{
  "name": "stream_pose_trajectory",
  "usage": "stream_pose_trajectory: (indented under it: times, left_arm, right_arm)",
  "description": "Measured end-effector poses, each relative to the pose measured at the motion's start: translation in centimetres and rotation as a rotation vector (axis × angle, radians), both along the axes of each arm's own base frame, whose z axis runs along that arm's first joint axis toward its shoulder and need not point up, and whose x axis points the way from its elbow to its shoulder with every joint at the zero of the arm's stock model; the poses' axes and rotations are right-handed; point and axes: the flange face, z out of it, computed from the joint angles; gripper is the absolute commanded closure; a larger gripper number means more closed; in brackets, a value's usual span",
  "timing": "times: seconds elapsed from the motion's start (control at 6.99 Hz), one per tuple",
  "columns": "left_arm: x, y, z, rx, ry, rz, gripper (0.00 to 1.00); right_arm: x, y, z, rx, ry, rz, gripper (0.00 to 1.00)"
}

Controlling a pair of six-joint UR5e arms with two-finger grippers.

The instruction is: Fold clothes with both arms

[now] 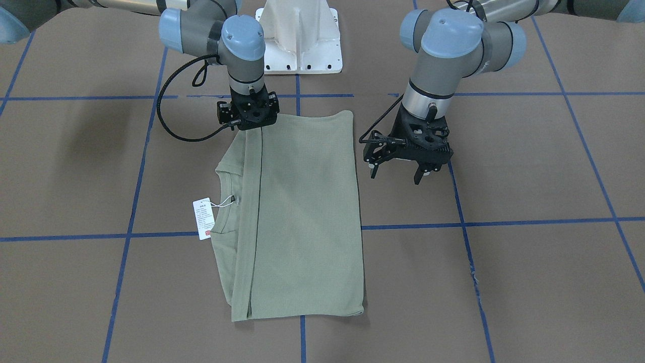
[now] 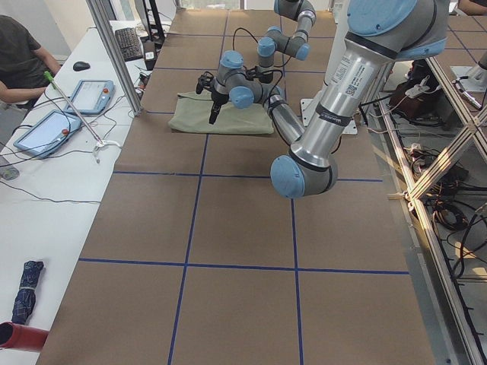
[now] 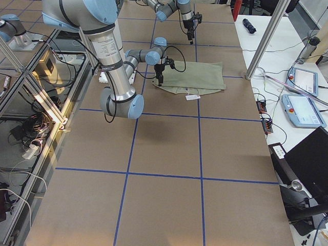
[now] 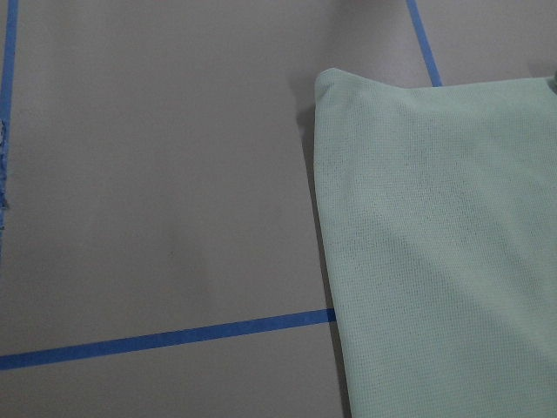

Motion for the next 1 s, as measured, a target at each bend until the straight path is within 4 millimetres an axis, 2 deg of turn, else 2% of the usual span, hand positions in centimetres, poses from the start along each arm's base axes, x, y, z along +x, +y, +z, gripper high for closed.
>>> stream_pose_trajectory:
  times: [0.57,0.72,1.0]
  left_arm:
    - [0.1,0.0,0.0,0.003,0.004,0.001,0.00]
    - [0.1,0.0,-0.1,0.004,0.006,0.001,0.00]
    - [0.1,0.0,-0.2,0.005,0.008,0.001,0.00]
  right_arm:
    - [1.2,-0.3,2.2,-0.009,0.027,0.011,0.00]
    - [2.1,-0.5,3.1,-0.012,0.036,0.018,0.00]
    - [5.1,0.1,6.1,-0.020,0.062,0.027,0.00]
